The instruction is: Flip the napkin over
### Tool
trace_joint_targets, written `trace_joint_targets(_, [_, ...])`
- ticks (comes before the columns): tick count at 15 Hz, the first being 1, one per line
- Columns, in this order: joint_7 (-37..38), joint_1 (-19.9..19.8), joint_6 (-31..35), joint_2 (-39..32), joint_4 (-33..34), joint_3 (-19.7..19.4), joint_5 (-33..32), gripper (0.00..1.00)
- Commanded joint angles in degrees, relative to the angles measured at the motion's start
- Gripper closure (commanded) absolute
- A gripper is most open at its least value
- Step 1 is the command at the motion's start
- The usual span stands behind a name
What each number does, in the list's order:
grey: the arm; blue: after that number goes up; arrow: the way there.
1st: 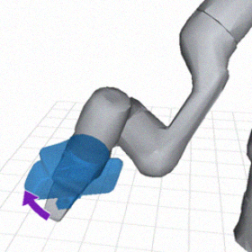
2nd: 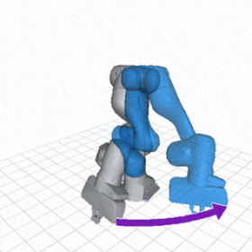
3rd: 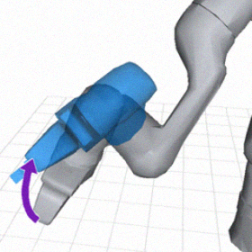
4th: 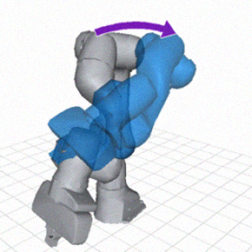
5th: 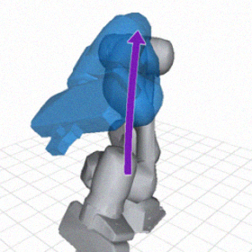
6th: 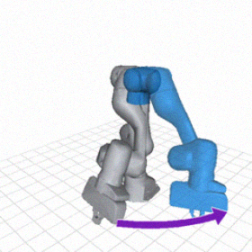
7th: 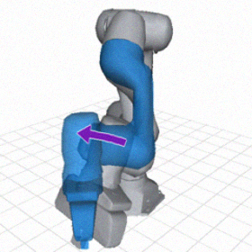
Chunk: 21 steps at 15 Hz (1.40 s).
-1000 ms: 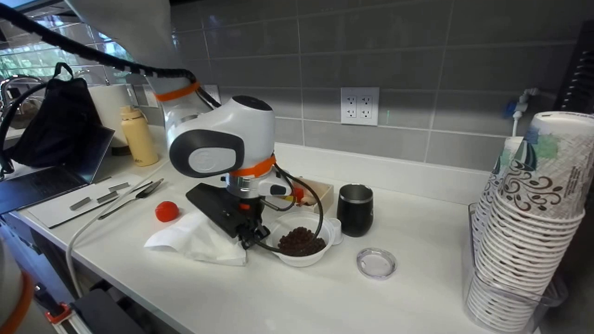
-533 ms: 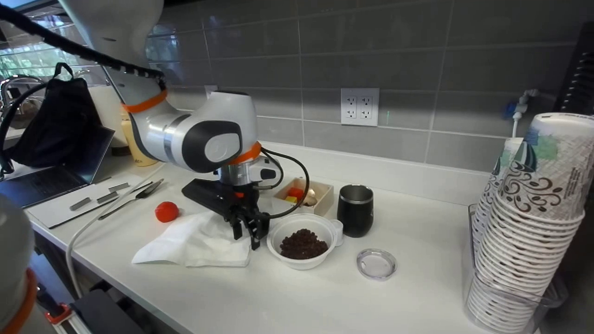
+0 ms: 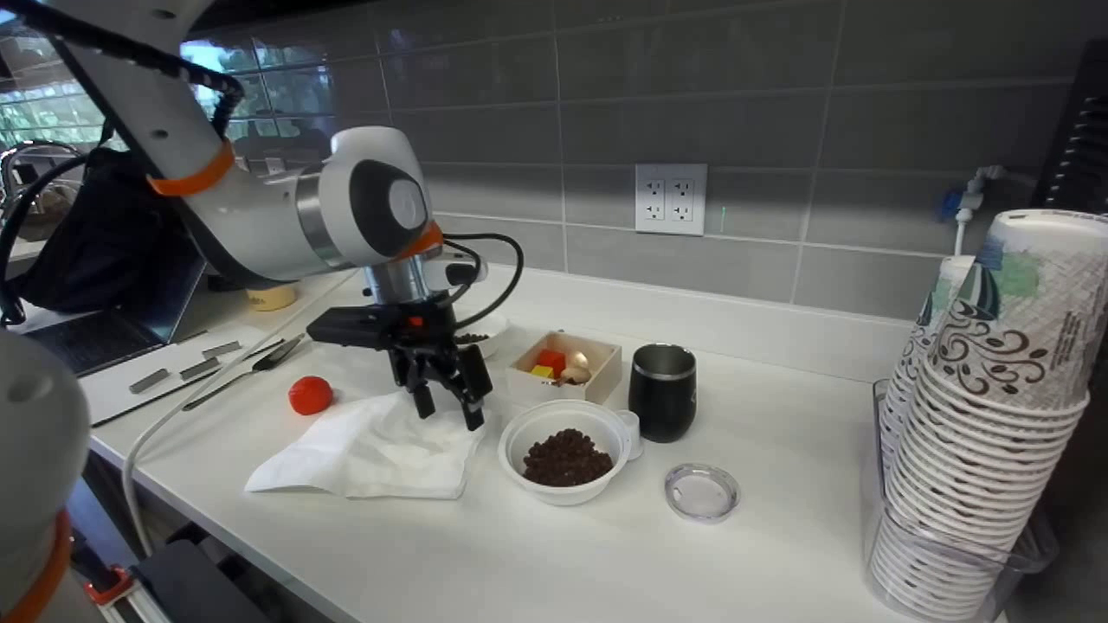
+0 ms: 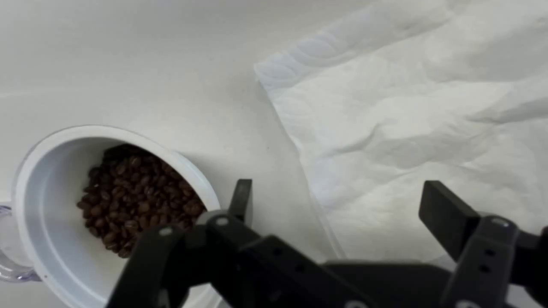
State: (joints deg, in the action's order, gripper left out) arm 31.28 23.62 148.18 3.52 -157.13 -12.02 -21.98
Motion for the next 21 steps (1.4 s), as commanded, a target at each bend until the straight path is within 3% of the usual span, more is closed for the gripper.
trace_joint_targets(1, [-5.0,-5.2,-9.0,9.8,-0.1,12.2,8.2,0.0])
trace_joint_targets(3, [-11.5,-4.3,-13.1,16.2,-2.6,16.3,17.9,0.0])
trace_joint_targets(4, [-13.8,1.6,-16.6,18.2,-2.3,12.8,22.1,0.0])
trace_joint_targets(5, [-15.8,-2.0,-20.7,18.6,0.0,18.6,26.6,0.0])
trace_joint_targets(7, [-16.9,-1.3,-25.8,23.2,-2.2,20.4,31.2,0.0])
trace_joint_targets(10, [-15.7,-3.0,-29.7,22.8,0.0,22.9,33.3,0.02])
trace_joint_targets(15, [-16.3,-6.1,-25.2,19.1,-0.1,23.9,32.7,0.0])
trace_joint_targets(21, [-20.2,-8.4,-14.2,9.4,-0.7,23.1,33.0,0.0])
